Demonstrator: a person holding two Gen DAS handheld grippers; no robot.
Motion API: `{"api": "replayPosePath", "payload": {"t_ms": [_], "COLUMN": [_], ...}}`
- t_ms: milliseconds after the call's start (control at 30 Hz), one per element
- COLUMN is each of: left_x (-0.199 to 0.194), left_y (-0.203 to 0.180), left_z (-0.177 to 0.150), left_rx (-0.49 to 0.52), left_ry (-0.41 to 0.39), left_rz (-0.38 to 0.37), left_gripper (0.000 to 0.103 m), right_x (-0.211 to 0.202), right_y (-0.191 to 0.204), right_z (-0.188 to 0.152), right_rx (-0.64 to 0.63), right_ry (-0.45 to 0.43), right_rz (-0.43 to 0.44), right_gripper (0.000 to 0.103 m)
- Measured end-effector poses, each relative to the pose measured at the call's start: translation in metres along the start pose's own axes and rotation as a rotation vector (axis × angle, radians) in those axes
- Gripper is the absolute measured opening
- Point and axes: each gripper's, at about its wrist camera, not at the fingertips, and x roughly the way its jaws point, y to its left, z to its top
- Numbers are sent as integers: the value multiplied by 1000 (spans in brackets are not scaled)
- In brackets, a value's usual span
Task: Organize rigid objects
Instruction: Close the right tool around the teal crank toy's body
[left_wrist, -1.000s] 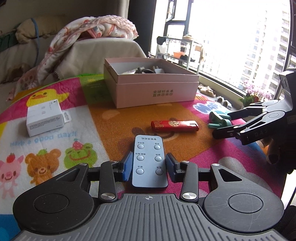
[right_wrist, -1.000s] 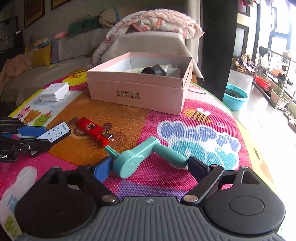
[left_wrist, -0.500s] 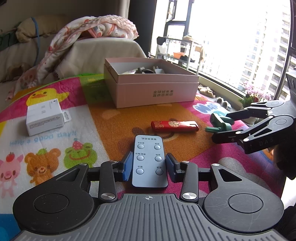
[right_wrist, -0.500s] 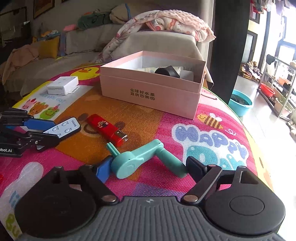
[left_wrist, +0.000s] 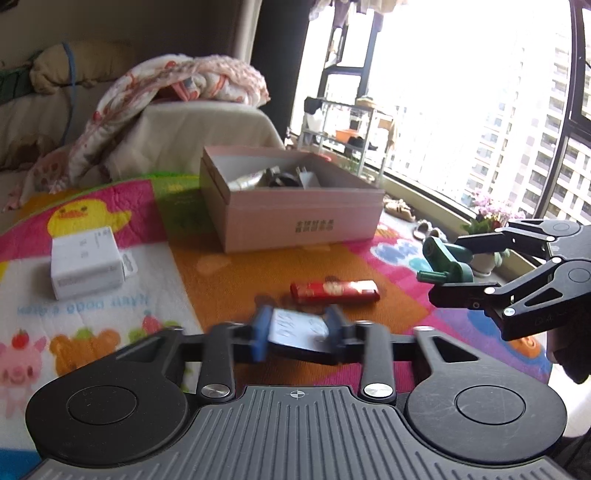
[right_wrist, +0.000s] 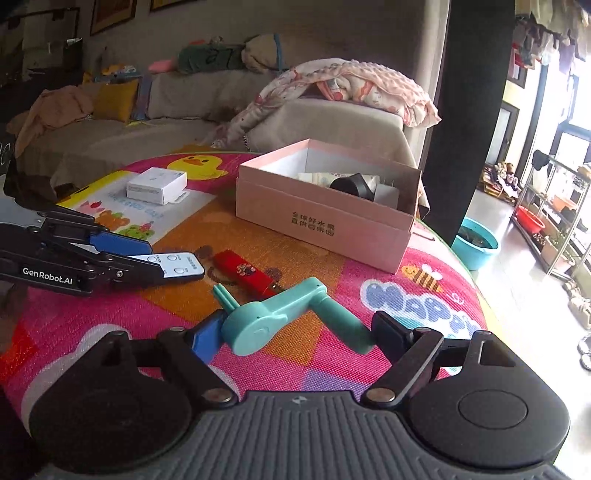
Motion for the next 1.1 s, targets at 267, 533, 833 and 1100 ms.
{"api": "replayPosePath", "payload": {"t_ms": [267, 533, 833, 1100], "left_x": [3, 17, 33, 37], "left_y": [7, -10, -61, -70], "left_z": [102, 28, 1, 3], "left_rx": [-23, -40, 164, 155], "left_ry": [-127, 183, 261, 273], "left_rz": [-27, -16, 49, 1], "left_gripper": [8, 13, 17, 25], "right_x": [-5, 20, 41, 42], "right_y": [-26, -24, -25, -34], "right_z": [58, 12, -23, -26], "right_rx": [62, 85, 156, 215], "right_ry": [-158, 5, 116, 123], "right_rz": [-94, -106, -130, -103], "right_gripper": [84, 84, 85, 87]}}
